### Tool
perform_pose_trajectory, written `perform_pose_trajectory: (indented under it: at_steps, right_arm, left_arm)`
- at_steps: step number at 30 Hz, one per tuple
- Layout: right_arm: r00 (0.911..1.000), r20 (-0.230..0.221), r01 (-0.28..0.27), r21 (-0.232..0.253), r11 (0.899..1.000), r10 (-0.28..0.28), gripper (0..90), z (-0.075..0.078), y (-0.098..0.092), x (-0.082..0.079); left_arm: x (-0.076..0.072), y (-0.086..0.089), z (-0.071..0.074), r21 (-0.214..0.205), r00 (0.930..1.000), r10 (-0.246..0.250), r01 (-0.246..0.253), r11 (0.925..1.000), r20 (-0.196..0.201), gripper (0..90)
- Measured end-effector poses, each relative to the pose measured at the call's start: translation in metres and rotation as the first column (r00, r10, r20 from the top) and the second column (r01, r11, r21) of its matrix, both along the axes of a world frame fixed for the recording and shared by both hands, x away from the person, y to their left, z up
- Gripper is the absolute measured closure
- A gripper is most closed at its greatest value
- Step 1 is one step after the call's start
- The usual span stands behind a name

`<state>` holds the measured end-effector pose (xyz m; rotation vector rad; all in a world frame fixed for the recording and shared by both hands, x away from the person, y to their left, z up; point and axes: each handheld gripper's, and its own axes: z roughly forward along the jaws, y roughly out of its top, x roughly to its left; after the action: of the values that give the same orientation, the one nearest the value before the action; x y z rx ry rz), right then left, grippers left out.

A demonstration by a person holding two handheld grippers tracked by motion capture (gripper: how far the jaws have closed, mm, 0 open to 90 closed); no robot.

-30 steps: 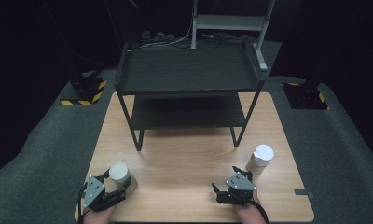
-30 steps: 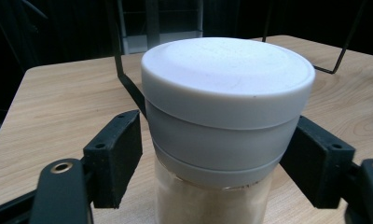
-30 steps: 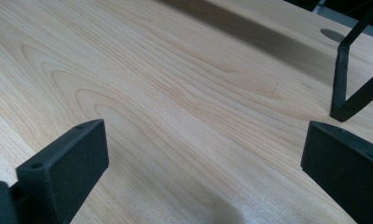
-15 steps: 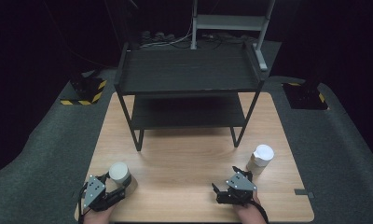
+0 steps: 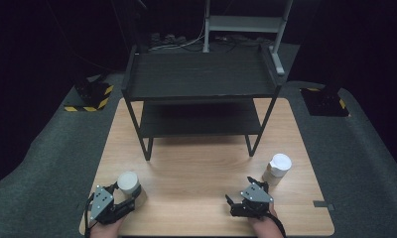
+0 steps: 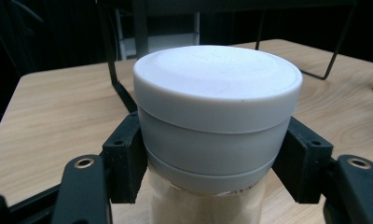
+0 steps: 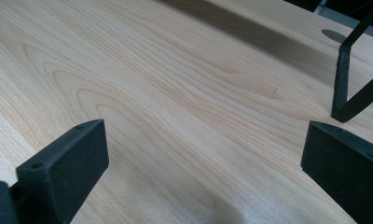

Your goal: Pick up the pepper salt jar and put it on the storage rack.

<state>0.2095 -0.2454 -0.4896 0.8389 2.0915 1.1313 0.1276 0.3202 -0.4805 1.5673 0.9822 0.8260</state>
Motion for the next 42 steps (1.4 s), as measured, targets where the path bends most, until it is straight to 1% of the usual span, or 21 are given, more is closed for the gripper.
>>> perform_pose_trajectory:
  at_steps: [3, 4, 7, 9, 11, 14, 16, 17, 26, 28, 31, 32, 35, 38, 41, 42]
  right_arm:
    - [1.0000, -0.001, 0.000, -0.001, 1.000, 0.000, 0.0, 0.000, 0.000, 0.000]
    - [1.0000, -0.001, 0.000, -0.001, 1.000, 0.000, 0.0, 0.000, 0.000, 0.000]
    - [1.0000, -0.002, -0.002, -0.001, 1.000, 0.002, 0.0, 0.000, 0.000, 0.000]
    - [1.0000, -0.008, 0.002, 0.005, 1.000, -0.002, 0.0, 0.001, 0.000, 0.001]
    - [0.9999, -0.010, 0.003, 0.007, 1.000, -0.003, 0.0, 0.001, 0.000, 0.001]
    - [0.9999, -0.014, 0.003, 0.004, 1.000, -0.003, 0.0, 0.001, 0.000, 0.002]
    - [0.9999, -0.015, 0.002, 0.000, 1.000, -0.002, 0.0, 0.002, 0.000, 0.002]
    - [0.9999, -0.014, 0.002, -0.002, 1.000, -0.002, 0.0, 0.002, 0.001, 0.002]
    - [0.9999, -0.012, 0.002, -0.002, 1.000, -0.002, 0.0, 0.001, 0.001, 0.002]
    - [0.9999, -0.013, 0.003, -0.002, 1.000, -0.003, 0.0, 0.001, 0.001, 0.002]
    - [0.9999, -0.014, 0.002, 0.000, 1.000, -0.002, 0.0, 0.001, 0.001, 0.002]
    - [0.9999, -0.014, 0.002, 0.000, 1.000, -0.002, 0.0, 0.001, 0.001, 0.002]
    - [0.9999, -0.014, 0.002, 0.000, 1.000, -0.002, 0.0, 0.001, 0.001, 0.002]
    - [0.9999, -0.014, 0.002, 0.000, 1.000, -0.002, 0.0, 0.001, 0.000, 0.002]
    - [0.9999, -0.015, 0.001, 0.001, 1.000, -0.001, 0.0, 0.002, 0.000, 0.002]
    - [0.9999, -0.015, 0.000, 0.002, 1.000, 0.000, 0.0, 0.002, 0.000, 0.002]
  left_arm:
    - [-0.001, -0.004, 0.005, 0.002, 0.9999, -0.006, 0.006, 1.0000, 0.010, 34.6]
    - [-0.001, -0.006, 0.009, 0.006, 0.9999, -0.011, 0.011, 0.9999, 0.011, 34.6]
    - [-0.001, -0.010, 0.011, 0.007, 0.9998, -0.008, 0.008, 0.9999, 0.017, 34.6]
    - [-0.001, -0.014, 0.016, 0.025, 0.9998, -0.009, 0.008, 0.9997, 0.018, 34.6]
    - [-0.001, -0.015, 0.018, 0.025, 0.9997, -0.010, 0.010, 0.9997, 0.021, 34.6]
    - [0.000, -0.019, 0.025, 0.023, 0.9994, -0.015, 0.014, 0.9996, 0.032, 34.6]
    - [0.000, -0.020, 0.028, 0.018, 0.9992, -0.018, 0.018, 0.9997, 0.035, 34.6]
    - [0.001, -0.022, 0.031, 0.013, 0.9989, -0.025, 0.025, 0.9996, 0.039, 34.6]
    - [0.008, -0.025, 0.041, -0.007, 0.9976, -0.048, 0.049, 0.9988, 0.050, 34.5]
    - [0.011, -0.027, 0.047, -0.017, 0.9968, -0.055, 0.056, 0.9983, 0.059, 34.5]
    - [0.014, -0.029, 0.054, -0.016, 0.9955, -0.063, 0.064, 0.9978, 0.071, 34.5]
    - [0.014, -0.029, 0.054, -0.016, 0.9955, -0.063, 0.064, 0.9978, 0.071, 34.5]
    - [0.017, -0.032, 0.060, -0.022, 0.9942, -0.071, 0.073, 0.9971, 0.081, 34.5]
    - [0.021, -0.034, 0.065, -0.045, 0.9935, -0.076, 0.080, 0.9958, 0.084, 34.5]
    - [0.024, -0.036, 0.068, -0.042, 0.9930, -0.080, 0.084, 0.9956, 0.087, 34.5]
    - [0.026, -0.039, 0.072, -0.041, 0.9924, -0.082, 0.086, 0.9954, 0.092, 34.5]
